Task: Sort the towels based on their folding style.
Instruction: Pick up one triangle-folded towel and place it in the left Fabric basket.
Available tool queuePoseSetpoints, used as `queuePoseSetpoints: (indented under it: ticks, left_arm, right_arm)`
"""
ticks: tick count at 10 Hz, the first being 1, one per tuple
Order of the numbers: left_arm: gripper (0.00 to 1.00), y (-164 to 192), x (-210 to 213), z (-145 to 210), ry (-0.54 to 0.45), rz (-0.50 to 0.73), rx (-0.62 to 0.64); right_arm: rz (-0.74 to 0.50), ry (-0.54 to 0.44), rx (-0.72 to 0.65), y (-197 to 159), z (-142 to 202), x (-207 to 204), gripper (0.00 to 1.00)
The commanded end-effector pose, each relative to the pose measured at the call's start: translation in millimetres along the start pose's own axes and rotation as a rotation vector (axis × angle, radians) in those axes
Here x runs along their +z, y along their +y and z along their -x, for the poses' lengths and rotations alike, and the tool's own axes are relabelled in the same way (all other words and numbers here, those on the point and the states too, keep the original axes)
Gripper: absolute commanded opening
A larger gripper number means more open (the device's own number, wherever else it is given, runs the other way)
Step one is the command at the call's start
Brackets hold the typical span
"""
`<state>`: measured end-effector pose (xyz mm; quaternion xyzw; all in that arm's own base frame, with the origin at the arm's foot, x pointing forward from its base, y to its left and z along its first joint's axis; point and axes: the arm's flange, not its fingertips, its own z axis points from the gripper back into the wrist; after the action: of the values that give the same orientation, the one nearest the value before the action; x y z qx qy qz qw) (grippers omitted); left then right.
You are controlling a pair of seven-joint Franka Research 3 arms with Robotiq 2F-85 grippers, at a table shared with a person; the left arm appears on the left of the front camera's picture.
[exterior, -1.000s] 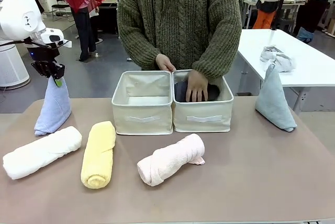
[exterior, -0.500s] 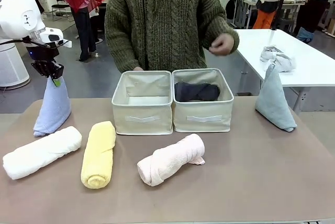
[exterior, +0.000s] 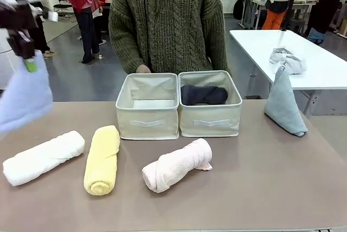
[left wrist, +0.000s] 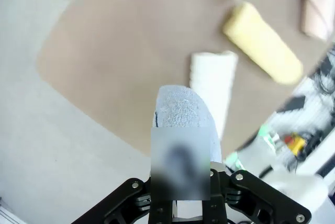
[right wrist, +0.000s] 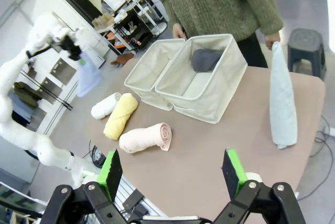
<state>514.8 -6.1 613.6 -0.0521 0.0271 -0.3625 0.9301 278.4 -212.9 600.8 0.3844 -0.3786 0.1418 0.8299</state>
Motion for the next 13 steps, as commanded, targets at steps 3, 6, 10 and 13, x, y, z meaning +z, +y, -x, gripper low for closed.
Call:
queuePoseSetpoints:
  ticks: [3, 6, 10, 13]
  left_arm:
    - [0.00, -58, 48, 53, -0.077, -0.026, -0.062]
    - [0.00, -65, 65, 53, -0.040, -0.038, -0.078]
    - [0.16, -100, 48, 16, -0.002, -0.061, -0.224]
    - [0.16, -71, 70, 164, 0.052, -0.025, -0.199]
  right_arm:
    - [0.004, -0.005, 0.003, -1, 0, 0, 1.00]
    - [0.004, -0.005, 0.003, -1, 0, 0, 1.00]
    - [0.004, -0.005, 0.003, -1, 0, 0, 1.00]
    - [0.004, -0.005, 0.003, -1, 0, 0, 1.00]
